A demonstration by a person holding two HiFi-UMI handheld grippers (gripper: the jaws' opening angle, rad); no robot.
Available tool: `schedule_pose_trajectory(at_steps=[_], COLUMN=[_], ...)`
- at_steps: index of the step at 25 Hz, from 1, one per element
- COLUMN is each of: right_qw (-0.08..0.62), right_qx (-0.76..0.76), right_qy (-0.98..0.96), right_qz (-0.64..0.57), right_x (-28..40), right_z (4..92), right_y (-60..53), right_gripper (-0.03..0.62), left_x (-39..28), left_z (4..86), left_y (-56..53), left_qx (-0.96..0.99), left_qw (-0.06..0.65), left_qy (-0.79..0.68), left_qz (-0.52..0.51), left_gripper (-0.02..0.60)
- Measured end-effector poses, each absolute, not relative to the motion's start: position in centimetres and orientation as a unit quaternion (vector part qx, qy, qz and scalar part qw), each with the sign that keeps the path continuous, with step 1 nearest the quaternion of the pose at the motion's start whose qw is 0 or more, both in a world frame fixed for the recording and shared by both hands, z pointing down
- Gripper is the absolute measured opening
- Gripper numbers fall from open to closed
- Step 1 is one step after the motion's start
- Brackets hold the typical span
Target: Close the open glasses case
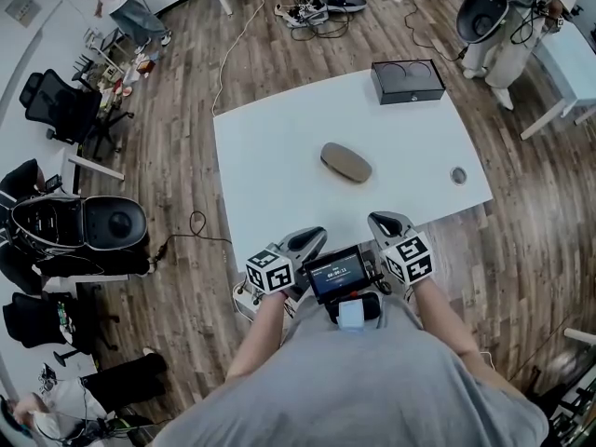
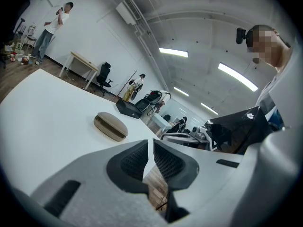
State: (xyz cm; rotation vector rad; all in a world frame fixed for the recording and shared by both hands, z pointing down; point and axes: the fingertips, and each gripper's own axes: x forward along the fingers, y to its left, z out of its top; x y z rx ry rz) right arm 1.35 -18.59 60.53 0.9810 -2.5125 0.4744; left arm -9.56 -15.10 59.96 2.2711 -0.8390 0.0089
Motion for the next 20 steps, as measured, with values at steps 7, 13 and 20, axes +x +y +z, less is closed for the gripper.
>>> schedule_pose_trajectory(at_steps=[7,13,20], right_qw=[0.198,0.2,0.199], right_qx=[0.351,0.35,0.35], right_qy=[-0.9,-0.9,-0.9], right_qz=[0.169,0.168,0.167], right_x=[1.57,1.27,1.38], right_z=[60.25,60.08,60.01], right_y=[-19.11,-19.07,-18.91], right_gripper=[0.035,0.034,0.034], left_x=[-9.19,-9.48,-9.29], left_z=[59.67,59.36,59.36], left_y=[-15.63,-15.62,-15.36], left_qx=[0.878,0.879,0.879], left_qw=[0.351,0.351,0.351], left_qy=[-0.324,-0.324,-0.323], left_qz=[0.003,0.003,0.004], left_gripper=[0.021,0.021,0.021])
